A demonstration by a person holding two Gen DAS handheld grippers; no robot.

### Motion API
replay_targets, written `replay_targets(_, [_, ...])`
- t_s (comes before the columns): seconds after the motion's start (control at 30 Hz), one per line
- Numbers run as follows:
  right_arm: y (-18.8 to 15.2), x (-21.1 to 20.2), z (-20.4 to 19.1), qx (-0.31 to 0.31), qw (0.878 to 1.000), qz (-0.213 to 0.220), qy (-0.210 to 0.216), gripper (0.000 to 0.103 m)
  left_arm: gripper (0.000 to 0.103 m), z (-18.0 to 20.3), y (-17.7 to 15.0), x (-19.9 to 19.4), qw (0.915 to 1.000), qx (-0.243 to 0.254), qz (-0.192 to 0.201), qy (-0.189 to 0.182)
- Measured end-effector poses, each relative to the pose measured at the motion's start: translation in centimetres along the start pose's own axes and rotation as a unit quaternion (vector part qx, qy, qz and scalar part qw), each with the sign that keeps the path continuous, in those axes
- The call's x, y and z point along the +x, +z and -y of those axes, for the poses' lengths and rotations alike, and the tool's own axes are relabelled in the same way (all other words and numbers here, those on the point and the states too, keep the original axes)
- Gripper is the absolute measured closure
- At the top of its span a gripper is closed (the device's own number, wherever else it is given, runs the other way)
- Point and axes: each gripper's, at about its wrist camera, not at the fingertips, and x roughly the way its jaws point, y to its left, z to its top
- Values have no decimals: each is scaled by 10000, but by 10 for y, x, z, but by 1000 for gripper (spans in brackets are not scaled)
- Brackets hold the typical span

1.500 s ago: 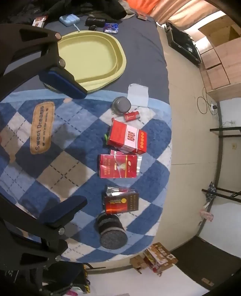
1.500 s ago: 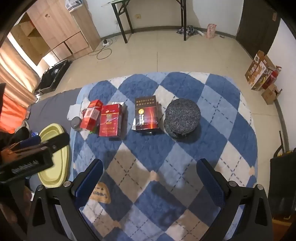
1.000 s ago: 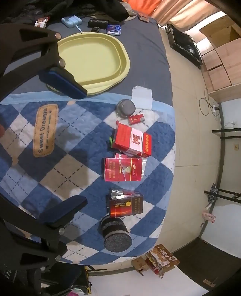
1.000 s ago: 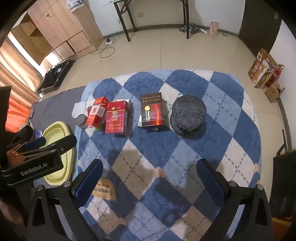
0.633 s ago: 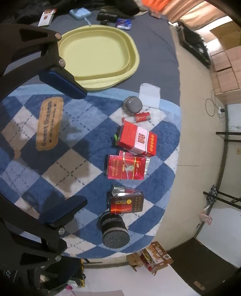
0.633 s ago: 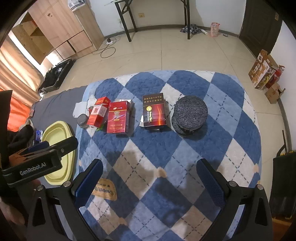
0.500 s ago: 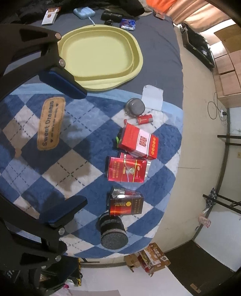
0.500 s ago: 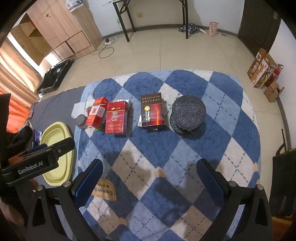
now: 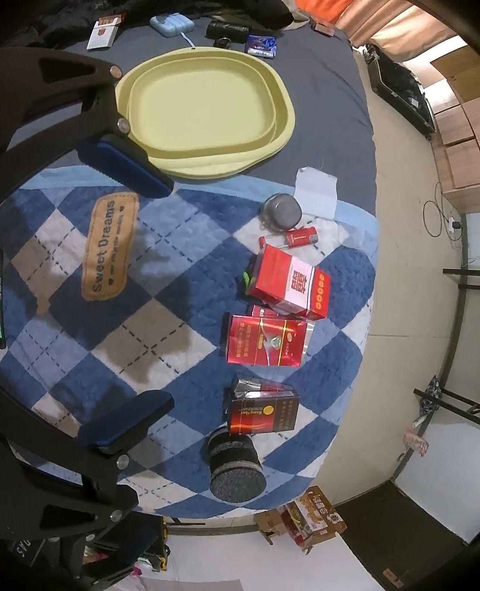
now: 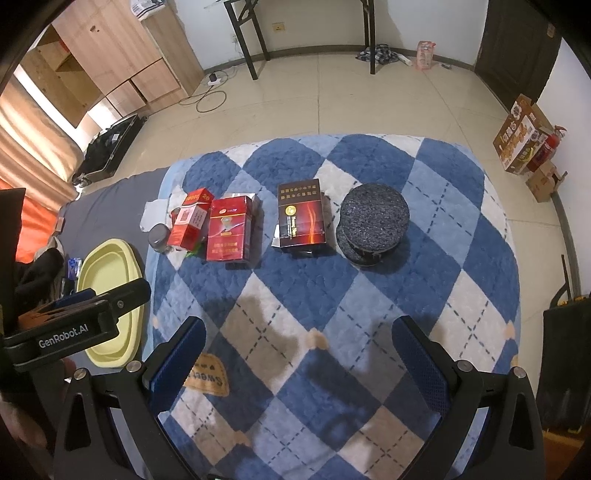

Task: Organize rigid objects

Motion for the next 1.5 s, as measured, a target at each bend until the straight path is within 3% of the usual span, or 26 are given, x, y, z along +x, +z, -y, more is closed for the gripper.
replay_targets(0.7, [3, -1, -9, -44, 9999, 6, 146, 0, 0, -10, -9, 2, 9994, -250, -208, 76])
replay_targets(1.5, [-2, 1, 1, 3, 9998, -73, 180, 0, 0, -9, -10, 5, 9997, -49, -124, 228])
